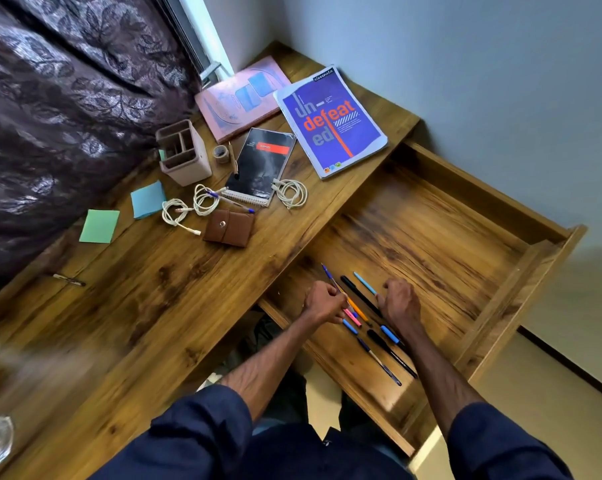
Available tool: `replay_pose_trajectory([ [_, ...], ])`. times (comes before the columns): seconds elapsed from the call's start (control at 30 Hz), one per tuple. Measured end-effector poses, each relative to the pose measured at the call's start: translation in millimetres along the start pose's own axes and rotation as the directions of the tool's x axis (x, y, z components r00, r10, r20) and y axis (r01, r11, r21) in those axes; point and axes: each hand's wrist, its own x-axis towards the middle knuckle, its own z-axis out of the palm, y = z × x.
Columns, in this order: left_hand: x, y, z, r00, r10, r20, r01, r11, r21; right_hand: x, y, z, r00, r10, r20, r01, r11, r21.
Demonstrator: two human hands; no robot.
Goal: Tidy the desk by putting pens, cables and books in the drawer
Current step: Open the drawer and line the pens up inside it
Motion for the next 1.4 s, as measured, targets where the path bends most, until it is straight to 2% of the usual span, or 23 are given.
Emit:
replay_pose_trajectory([
  [0.1,-1,4,5,0.999,0.04,-0.003,-0.039,0.997,0.067,-9,-8,-7,0.996,-0.015,-0.09,0.035,0.974,0.223],
  [0.17,-3,9,11,0.995,0.094,0.03,-0.097,0.988,0.118,-19,-19,-15,0.997,-0.024,-0.075,0.056,0.889,0.454],
  [0.23,-4,13,18,0.981,0.184,0.064,-0.193,0.962,0.195,-27,-29,-26,1.0,-0.011,-0.016,0.018,0.795,0.607],
  [0.33,-8,22,28,0.956,0.278,0.089,-0.292,0.913,0.284,-28,-26,-35,0.997,0.026,0.071,-0.069,0.699,0.712],
  [0.4,-10,29,33,0.939,0.326,0.107,-0.343,0.889,0.304,-23,-16,-43,0.995,0.037,0.093,-0.093,0.672,0.734],
  [0.47,-12,34,37,0.926,0.353,0.134,-0.378,0.863,0.335,-17,-2,-53,0.995,0.06,0.076,-0.097,0.681,0.725],
  [0.6,-10,31,42,0.921,0.351,0.169,-0.389,0.841,0.376,-12,35,-70,0.997,0.07,-0.019,-0.052,0.874,0.484],
  [0.73,-11,17,41,0.93,0.332,0.159,-0.368,0.834,0.411,-20,73,-47,0.994,0.074,0.084,-0.092,0.965,0.244],
  [0.9,-13,4,42,0.947,0.285,0.149,-0.322,0.84,0.438,-42,88,-19,0.972,0.109,0.21,-0.128,0.989,0.079],
  [1.33,-20,-8,41,0.954,0.27,0.133,-0.301,0.858,0.417,-48,73,-14,0.97,0.161,0.18,-0.162,0.987,-0.007],
  [1.4,-20,-10,36,0.954,0.272,0.128,-0.3,0.867,0.398,-44,61,-18,0.98,0.15,0.128,-0.151,0.988,0.004],
])
